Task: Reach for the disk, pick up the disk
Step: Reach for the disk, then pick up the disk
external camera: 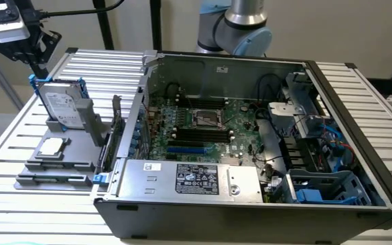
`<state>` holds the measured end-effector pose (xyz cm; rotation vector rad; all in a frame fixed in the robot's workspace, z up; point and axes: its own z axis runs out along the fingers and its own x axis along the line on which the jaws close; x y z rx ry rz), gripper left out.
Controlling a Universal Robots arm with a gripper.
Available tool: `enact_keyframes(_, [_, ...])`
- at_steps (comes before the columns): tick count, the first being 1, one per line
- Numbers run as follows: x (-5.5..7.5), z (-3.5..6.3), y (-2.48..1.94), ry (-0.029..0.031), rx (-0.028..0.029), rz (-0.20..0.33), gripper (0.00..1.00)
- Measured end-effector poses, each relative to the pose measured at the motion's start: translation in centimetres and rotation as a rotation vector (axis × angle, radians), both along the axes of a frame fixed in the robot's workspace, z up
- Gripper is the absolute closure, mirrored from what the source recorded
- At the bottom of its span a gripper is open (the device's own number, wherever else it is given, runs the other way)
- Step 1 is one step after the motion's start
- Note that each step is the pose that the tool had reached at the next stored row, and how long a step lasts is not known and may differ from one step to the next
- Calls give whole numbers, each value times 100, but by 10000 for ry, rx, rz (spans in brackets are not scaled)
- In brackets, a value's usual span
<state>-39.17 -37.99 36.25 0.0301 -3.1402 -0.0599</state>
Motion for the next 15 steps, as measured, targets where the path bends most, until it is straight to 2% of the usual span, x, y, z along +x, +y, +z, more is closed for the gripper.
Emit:
enact_keyframes(5, [-171,1,158,1,-34,0,89])
enact_keyframes(7, [-232,0,212,-1,-86,0,89])
enact_keyframes(9, [-254,0,256,0,-167,0,89])
enact_keyframes(11, [-262,0,283,0,-214,-1,89])
enact_keyframes(15, [-262,0,284,0,-217,0,89])
